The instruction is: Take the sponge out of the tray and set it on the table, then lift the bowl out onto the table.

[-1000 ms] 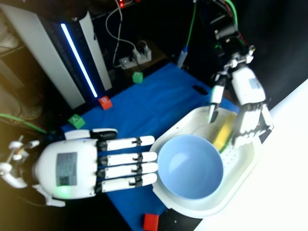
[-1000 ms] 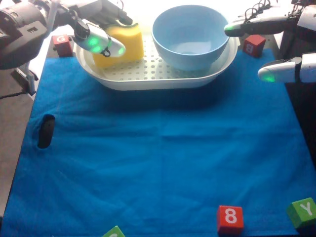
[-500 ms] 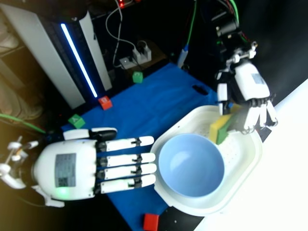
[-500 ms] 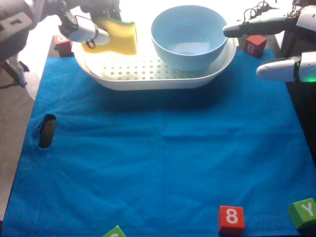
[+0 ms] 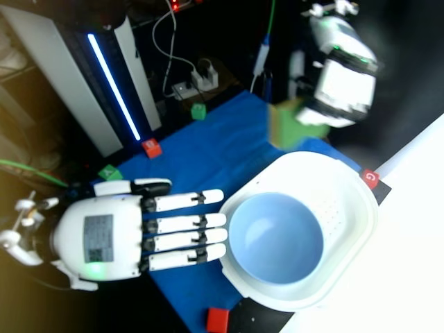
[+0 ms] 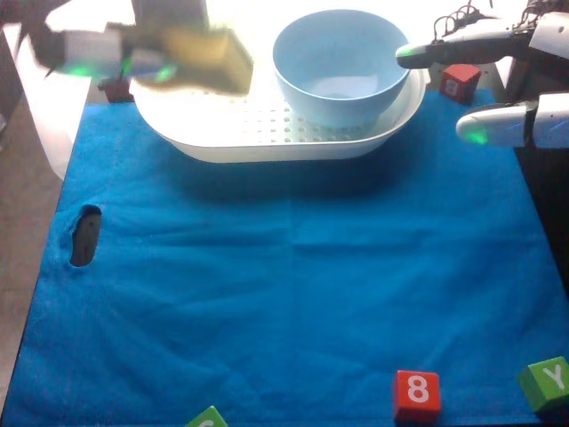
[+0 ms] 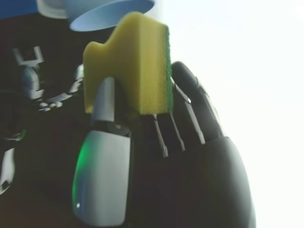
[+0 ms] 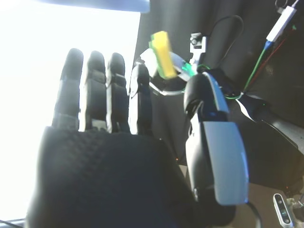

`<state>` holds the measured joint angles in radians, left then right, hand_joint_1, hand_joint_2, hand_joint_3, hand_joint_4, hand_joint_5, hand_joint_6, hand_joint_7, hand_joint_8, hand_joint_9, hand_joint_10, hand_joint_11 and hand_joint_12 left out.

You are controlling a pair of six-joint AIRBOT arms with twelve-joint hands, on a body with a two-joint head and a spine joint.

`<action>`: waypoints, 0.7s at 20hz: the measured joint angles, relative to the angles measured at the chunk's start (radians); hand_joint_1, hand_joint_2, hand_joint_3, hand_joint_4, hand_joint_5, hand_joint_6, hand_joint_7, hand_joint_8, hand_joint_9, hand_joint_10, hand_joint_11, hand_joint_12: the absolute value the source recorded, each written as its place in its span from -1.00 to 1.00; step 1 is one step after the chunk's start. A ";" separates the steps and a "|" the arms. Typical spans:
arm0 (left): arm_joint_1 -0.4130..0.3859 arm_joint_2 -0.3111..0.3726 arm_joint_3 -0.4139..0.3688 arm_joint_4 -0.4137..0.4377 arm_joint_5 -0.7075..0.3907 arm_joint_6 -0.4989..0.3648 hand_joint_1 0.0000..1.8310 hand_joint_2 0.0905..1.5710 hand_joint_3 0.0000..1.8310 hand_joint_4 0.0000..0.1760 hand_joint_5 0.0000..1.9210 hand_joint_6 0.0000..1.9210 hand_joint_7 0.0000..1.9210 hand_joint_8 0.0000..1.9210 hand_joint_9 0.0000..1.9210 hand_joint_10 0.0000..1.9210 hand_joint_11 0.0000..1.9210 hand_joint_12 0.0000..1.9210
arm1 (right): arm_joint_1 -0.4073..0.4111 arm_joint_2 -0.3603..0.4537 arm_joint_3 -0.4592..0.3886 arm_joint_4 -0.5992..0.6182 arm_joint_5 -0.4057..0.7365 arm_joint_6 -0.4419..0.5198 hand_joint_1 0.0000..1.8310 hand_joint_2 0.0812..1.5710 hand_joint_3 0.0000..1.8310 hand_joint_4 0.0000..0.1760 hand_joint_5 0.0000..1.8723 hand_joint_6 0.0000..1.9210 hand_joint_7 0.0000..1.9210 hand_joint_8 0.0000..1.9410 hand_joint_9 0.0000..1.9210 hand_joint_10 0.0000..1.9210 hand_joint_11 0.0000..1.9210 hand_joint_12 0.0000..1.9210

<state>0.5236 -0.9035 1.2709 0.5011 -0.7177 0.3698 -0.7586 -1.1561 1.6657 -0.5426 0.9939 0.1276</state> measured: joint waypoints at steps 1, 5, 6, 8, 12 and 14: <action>0.035 0.025 -0.027 0.013 -0.033 -0.025 0.41 0.36 -1.00 -1.00 -0.01 -0.10 0.12 0.04 0.04 0.09 -0.23 0.52 | 0.000 0.002 -0.002 0.002 0.000 0.000 -0.31 0.59 -1.00 0.08 -0.61 -1.00 -0.62 -1.00 -0.72 -1.00 -1.00 -0.48; 0.089 0.045 -0.071 0.097 -0.074 -0.097 0.51 0.35 -1.00 -1.00 0.02 -0.14 0.10 -0.05 -0.04 0.27 -0.28 0.23 | 0.000 0.002 -0.004 0.003 0.000 0.000 -0.35 0.60 -1.00 0.34 -0.63 -1.00 -0.62 -1.00 -0.71 -1.00 -0.98 -0.46; 0.097 0.041 -0.071 0.097 -0.076 -0.105 0.51 0.37 -1.00 -1.00 0.03 -0.19 0.05 0.04 -0.08 0.33 -0.27 0.29 | 0.000 0.002 -0.006 0.004 0.000 0.000 -0.33 0.59 -1.00 0.32 -0.62 -1.00 -0.61 -1.00 -0.70 -1.00 -0.97 -0.45; 0.137 0.025 -0.071 0.087 -0.065 -0.108 0.41 0.39 -1.00 -1.00 0.01 -0.21 0.03 0.23 -0.04 0.19 -0.12 0.37 | 0.000 0.002 -0.006 0.003 0.000 0.000 -0.31 0.59 -1.00 0.41 -0.63 -1.00 -0.62 -1.00 -0.71 -1.00 -0.99 -0.45; 0.203 -0.031 -0.050 0.110 -0.001 -0.145 0.37 0.43 -1.00 -1.00 -0.02 -0.18 -0.06 0.41 -0.13 0.14 -0.18 0.53 | 0.000 0.001 -0.006 0.003 0.000 0.000 -0.35 0.60 -1.00 0.38 -0.63 -1.00 -0.62 -1.00 -0.70 -1.00 -1.00 -0.38; 0.209 -0.045 -0.034 0.097 0.012 -0.146 0.36 0.43 -1.00 -1.00 0.04 -0.24 -0.11 0.46 -0.16 0.24 -0.15 0.61 | 0.000 0.001 -0.006 0.003 -0.001 0.000 -0.34 0.61 -1.00 0.26 -0.63 -1.00 -0.62 -1.00 -0.69 -1.00 -1.00 -0.33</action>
<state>0.7322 -0.9489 1.2369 0.5976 -0.7059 0.2237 -0.7586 -1.1549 1.6600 -0.5392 0.9932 0.1276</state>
